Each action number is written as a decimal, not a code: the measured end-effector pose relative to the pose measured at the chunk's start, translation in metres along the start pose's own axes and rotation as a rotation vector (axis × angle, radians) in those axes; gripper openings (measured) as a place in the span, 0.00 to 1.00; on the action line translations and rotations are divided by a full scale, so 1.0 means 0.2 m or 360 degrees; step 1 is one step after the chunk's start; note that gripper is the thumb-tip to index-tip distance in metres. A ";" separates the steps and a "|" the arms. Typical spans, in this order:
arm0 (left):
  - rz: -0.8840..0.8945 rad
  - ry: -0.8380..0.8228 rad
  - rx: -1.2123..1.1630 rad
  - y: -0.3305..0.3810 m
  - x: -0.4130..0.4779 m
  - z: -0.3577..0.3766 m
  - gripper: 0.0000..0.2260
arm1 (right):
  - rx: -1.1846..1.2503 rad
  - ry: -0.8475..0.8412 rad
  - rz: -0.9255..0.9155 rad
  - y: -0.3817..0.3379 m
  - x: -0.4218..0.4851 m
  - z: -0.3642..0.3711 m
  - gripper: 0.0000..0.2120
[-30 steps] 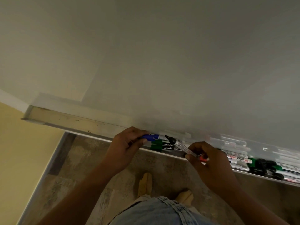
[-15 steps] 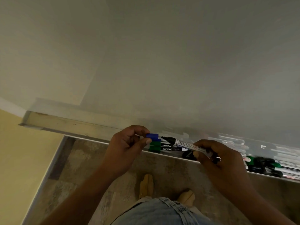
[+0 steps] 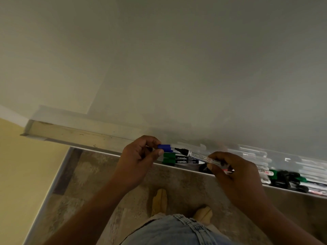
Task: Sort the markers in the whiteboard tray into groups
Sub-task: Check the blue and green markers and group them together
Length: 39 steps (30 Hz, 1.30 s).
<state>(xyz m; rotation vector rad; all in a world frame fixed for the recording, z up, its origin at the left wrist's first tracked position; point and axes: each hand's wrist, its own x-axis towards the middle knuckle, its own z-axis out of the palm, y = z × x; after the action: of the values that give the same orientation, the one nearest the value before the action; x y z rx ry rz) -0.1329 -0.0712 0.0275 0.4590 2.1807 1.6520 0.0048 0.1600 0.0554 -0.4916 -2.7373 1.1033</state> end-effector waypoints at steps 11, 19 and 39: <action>-0.0245 0.0078 0.0167 -0.21 0.01 0.01 0.09 | -0.0257 0.0022 -0.0071 0.18 0.06 0.24 0.10; -0.0283 0.0050 0.0211 -0.29 0.00 0.02 0.09 | -0.0562 0.0105 -0.0229 0.24 0.04 0.31 0.13; -0.0080 0.0150 0.0945 -0.35 0.05 0.05 0.08 | -0.0555 0.0024 -0.0210 0.25 0.02 0.32 0.12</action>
<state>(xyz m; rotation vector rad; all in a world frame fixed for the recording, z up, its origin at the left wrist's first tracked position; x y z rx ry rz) -0.1402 -0.0769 -0.0435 0.4787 2.7155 0.9902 -0.0025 0.1546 -0.0257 -0.3502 -2.9097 0.5910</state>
